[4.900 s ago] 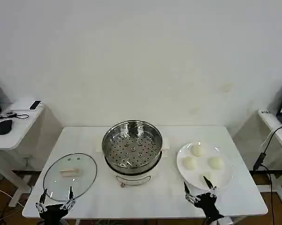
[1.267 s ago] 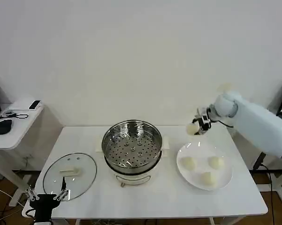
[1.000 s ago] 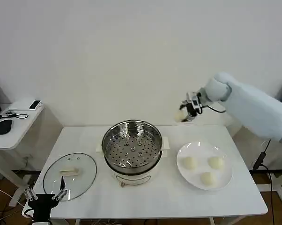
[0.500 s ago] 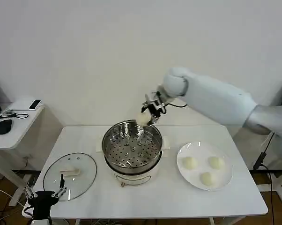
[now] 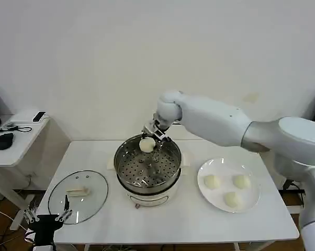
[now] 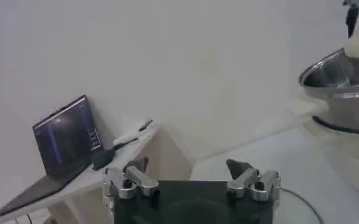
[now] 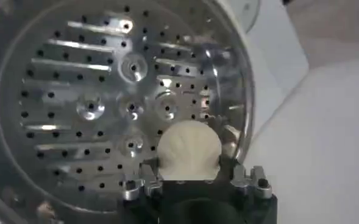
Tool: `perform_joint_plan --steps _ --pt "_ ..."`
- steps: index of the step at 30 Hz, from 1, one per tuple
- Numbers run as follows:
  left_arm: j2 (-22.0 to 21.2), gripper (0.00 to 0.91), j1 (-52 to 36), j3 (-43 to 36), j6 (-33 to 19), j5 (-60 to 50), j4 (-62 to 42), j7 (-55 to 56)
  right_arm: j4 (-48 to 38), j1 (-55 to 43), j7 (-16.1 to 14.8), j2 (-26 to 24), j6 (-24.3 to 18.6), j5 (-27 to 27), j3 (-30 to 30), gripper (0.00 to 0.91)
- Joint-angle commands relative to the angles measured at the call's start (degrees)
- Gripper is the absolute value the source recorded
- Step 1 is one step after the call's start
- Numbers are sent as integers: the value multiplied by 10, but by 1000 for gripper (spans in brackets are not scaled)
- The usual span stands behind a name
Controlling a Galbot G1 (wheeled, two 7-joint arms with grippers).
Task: Take steamed baozi put them in steamer then cover it.
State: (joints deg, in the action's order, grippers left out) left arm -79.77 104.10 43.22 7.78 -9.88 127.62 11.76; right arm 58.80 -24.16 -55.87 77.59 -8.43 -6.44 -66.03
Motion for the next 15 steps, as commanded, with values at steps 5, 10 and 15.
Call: perform_joint_plan --steps 5,10,15 --pt "-2 907 -3 -3 0 -1 -5 1 -58 22 26 31 -85 -67 0 675" --pt "-3 907 -5 -6 1 3 -5 6 -68 28 28 38 -94 -73 1 675" --pt "-4 907 -6 -8 0 3 -5 8 -70 32 30 40 -106 -81 2 746"
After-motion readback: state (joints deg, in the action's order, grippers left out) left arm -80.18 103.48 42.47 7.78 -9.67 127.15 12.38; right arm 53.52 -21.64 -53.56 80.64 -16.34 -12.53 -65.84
